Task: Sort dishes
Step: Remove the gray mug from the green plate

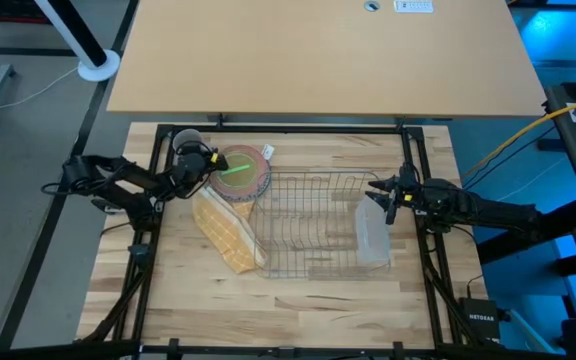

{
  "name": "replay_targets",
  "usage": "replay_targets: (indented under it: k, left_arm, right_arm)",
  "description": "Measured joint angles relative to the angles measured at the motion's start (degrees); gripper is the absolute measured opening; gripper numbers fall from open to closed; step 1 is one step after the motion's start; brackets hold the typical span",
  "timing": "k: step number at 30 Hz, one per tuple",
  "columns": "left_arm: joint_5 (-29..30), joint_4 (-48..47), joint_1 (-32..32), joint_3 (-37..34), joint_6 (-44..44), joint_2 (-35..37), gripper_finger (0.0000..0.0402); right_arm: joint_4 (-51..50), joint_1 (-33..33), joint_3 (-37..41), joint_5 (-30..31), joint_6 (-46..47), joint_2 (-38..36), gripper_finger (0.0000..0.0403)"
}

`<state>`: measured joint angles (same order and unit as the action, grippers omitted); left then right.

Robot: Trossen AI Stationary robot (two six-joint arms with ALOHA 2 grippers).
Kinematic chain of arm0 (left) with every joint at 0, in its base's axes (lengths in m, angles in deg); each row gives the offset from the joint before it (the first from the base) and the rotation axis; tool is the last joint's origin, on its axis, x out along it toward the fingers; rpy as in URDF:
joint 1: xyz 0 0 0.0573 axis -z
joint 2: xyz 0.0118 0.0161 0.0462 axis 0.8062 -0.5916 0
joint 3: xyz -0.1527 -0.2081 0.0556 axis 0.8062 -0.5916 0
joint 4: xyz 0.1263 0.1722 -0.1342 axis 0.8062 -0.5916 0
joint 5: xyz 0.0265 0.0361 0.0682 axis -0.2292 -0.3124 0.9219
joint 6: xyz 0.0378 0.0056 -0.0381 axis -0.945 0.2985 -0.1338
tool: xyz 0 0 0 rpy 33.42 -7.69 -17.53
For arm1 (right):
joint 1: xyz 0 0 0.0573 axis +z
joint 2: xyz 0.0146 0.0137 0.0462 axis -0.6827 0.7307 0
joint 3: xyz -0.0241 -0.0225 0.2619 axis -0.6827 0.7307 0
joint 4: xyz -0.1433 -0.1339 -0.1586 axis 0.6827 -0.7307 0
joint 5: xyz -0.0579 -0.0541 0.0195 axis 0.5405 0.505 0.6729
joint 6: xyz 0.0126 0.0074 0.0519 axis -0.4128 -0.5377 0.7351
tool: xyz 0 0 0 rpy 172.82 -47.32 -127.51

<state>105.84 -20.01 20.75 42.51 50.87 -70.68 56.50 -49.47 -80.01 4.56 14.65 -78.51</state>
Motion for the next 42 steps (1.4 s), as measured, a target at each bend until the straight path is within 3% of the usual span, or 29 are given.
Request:
replay_targets:
  k: [4,9,17,26,33,42]
  left_arm:
    - [-0.34,-1.33,-0.01,0.0,3.57,0.01,0.0106]
    - [-4.93,-1.54,-0.01,-0.02,7.09,0.05,0.013]
    - [-6.61,-1.37,-0.01,-0.02,13.26,0.1,0.013]
    - [-7.93,-1.42,-0.01,-0.05,13.57,0.31,0.013]
    - [-9.32,-2.55,0.01,-0.13,13.76,5.21,0.013]
    - [-9.73,-22.61,0.03,0.0,13.27,16.84,0.013]
  right_arm:
    - [0.0,0.02,0.0,0.0,0.0,0.0,0.0175]
    - [0.0,0.0,0.0,0.0,0.0,0.0,0.0175]
    - [0.0,0.0,0.0,0.0,0.0,0.0,0.0175]
    - [0.0,0.0,0.0,0.0,0.01,0.0,0.0175]
    - [0.0,0.02,0.0,0.0,0.02,0.0,0.0175]
    - [0.0,0.01,0.0,0.0,0.02,0.0,0.0175]
